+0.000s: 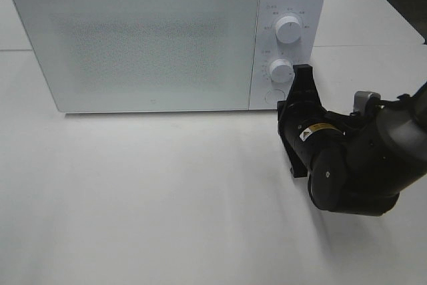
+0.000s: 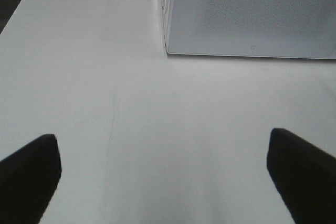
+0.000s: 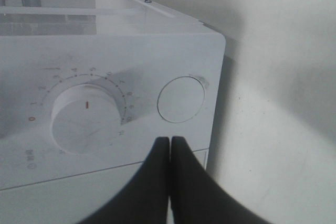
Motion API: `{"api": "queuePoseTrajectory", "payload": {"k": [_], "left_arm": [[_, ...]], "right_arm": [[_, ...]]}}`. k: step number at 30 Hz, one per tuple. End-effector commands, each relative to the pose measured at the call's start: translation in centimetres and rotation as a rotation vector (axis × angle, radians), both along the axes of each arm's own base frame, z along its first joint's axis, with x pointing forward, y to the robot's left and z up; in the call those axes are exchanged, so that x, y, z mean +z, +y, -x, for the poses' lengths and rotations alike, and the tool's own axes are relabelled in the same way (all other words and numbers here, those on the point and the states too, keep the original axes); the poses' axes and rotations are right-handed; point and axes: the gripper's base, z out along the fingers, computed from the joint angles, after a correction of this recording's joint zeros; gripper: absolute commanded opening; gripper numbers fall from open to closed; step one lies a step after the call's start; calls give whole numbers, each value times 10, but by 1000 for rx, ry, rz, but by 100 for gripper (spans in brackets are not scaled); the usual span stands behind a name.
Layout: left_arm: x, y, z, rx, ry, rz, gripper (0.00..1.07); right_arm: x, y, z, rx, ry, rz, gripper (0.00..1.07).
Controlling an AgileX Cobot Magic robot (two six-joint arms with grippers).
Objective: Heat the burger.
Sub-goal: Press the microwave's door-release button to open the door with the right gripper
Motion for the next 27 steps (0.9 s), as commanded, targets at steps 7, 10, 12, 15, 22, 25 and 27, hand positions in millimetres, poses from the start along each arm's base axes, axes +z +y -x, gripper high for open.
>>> {"api": "queuePoseTrajectory", "payload": {"k": [7, 10, 12, 15, 22, 25, 27], "left_arm": [[0, 0, 3, -3, -27, 3, 101], [0, 0, 3, -3, -27, 3, 101], [0, 0, 3, -3, -27, 3, 101], [0, 0, 3, -3, -27, 3, 101], [0, 0, 3, -3, -27, 3, 101], [0, 0, 3, -3, -27, 3, 101], [0, 0, 3, -3, -27, 3, 101]], "right_arm": [[-11, 2, -19, -17, 12, -19, 0], [-10, -4, -28, -42, 25, -26, 0], [-9, -5, -30, -44, 19, -25, 0], [-7, -4, -36, -31, 17, -10, 0], [-8, 0, -40, -24, 25, -11, 0], [-12, 4, -44, -1, 20, -4, 0], [-13, 6, -47, -4, 17, -10, 0]]}}
